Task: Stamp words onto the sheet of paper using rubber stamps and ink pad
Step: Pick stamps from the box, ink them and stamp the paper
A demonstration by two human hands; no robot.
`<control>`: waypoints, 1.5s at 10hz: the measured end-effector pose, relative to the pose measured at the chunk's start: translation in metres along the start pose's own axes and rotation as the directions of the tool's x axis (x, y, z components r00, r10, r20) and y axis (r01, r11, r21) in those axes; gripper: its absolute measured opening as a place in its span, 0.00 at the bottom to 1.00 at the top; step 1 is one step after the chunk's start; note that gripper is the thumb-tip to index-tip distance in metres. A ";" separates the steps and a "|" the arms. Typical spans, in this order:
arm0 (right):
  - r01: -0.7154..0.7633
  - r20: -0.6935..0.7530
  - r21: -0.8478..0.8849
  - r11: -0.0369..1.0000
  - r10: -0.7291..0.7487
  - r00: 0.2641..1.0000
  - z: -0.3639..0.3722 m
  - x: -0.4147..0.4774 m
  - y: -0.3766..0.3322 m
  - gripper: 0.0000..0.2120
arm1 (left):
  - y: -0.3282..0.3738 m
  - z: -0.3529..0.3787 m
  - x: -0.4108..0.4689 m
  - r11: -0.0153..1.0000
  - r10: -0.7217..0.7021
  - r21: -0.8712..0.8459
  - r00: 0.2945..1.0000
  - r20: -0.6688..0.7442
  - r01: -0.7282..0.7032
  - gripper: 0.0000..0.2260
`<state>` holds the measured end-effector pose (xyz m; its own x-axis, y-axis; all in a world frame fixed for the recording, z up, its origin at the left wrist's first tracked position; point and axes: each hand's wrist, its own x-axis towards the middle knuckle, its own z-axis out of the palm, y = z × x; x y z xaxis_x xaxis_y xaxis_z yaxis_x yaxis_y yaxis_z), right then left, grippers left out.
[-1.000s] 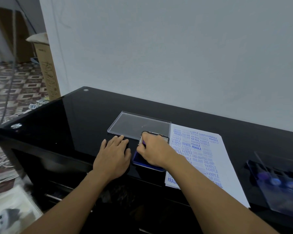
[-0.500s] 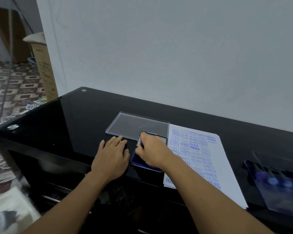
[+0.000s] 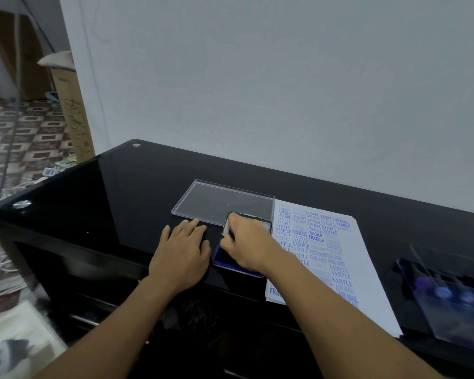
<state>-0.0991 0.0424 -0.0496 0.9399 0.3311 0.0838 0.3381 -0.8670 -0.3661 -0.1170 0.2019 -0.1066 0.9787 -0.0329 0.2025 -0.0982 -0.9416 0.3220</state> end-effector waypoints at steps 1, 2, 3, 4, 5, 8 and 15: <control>-0.004 -0.015 -0.001 1.000 0.004 1.000 0.002 -0.003 -0.001 0.09 | 0.000 -0.001 0.000 1.000 0.002 0.008 1.000 0.008 -0.002 0.22; -0.001 -0.018 -0.002 1.000 0.001 1.000 0.001 -0.005 -0.001 0.09 | 0.000 -0.001 0.001 1.000 0.002 0.011 1.000 0.007 -0.002 0.22; -0.004 -0.009 -0.003 1.000 0.003 1.000 0.000 -0.002 -0.001 0.08 | 0.000 -0.001 0.001 1.000 0.001 0.013 1.000 0.009 -0.001 0.22; -0.010 0.001 -0.003 1.000 0.010 1.000 0.000 0.001 -0.001 0.07 | 0.000 -0.001 0.001 1.000 0.005 0.014 1.000 0.013 -0.005 0.22; -0.012 0.005 0.000 1.000 0.012 1.000 -0.001 0.002 -0.001 0.07 | 0.000 -0.001 0.000 1.000 0.004 0.008 1.000 0.010 -0.004 0.22; -0.024 -0.039 0.019 1.000 0.025 0.999 0.004 -0.005 -0.001 0.08 | 0.000 0.000 0.001 1.000 0.007 0.007 1.000 0.000 -0.007 0.21; -0.044 -0.030 0.015 0.999 0.045 0.999 0.006 0.000 0.000 0.08 | 0.000 -0.001 0.000 1.000 0.006 0.005 1.000 0.002 -0.006 0.21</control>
<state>-0.0997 0.0451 -0.0552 0.9551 0.2808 0.0948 0.2953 -0.8751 -0.3833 -0.1168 0.2023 -0.1060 0.9785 -0.0390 0.2026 -0.1030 -0.9431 0.3162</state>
